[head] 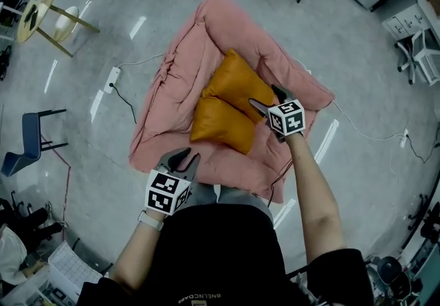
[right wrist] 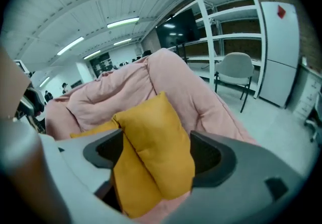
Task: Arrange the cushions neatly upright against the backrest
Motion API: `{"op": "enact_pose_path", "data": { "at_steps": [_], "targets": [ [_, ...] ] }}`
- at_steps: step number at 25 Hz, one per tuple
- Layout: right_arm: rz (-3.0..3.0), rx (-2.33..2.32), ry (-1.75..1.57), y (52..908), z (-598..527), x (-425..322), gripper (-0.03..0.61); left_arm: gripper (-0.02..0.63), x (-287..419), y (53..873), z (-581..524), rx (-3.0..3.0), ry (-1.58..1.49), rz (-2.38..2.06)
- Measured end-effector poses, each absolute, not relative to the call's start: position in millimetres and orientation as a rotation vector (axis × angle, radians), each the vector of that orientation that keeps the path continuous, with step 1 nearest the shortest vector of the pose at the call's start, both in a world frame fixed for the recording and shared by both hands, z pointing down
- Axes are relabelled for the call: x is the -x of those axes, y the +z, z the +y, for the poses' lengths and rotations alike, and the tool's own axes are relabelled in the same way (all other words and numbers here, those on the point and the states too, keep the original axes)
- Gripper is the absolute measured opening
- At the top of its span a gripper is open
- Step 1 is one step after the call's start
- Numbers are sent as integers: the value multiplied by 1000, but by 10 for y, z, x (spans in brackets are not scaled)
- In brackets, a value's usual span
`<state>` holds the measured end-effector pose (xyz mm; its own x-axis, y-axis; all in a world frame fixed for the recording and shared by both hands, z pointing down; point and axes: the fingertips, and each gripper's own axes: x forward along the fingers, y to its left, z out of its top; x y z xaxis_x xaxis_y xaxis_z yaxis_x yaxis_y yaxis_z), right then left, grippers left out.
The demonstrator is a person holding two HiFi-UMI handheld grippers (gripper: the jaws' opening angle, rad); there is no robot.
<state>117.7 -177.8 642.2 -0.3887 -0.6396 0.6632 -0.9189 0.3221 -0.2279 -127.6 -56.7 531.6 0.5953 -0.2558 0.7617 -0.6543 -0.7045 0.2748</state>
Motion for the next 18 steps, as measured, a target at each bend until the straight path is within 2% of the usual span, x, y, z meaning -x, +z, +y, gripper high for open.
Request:
{"op": "enact_pose_path", "data": {
  "at_steps": [5, 9, 12, 13, 18],
  "targets": [
    [-2127, -1582, 921, 6075, -1414, -1130, 309, 109, 1110, 5307, -738, -2375, 952, -609],
    [-2118, -1784, 1034, 5779, -1011, -1103, 165, 43, 915, 5265, -754, -2438, 913, -511],
    [-2064, -1932, 1032, 5577, -649, -1106, 44, 18, 733, 5247, -740, -2460, 878, -450],
    [-2043, -1975, 1032, 5514, -536, -1105, 21, 15, 676, 5230, -741, -2468, 870, -439],
    [-1991, -2111, 1060, 5194, -66, -1105, 9, 14, 351, 4931, -684, -2521, 735, -343]
  ]
}}
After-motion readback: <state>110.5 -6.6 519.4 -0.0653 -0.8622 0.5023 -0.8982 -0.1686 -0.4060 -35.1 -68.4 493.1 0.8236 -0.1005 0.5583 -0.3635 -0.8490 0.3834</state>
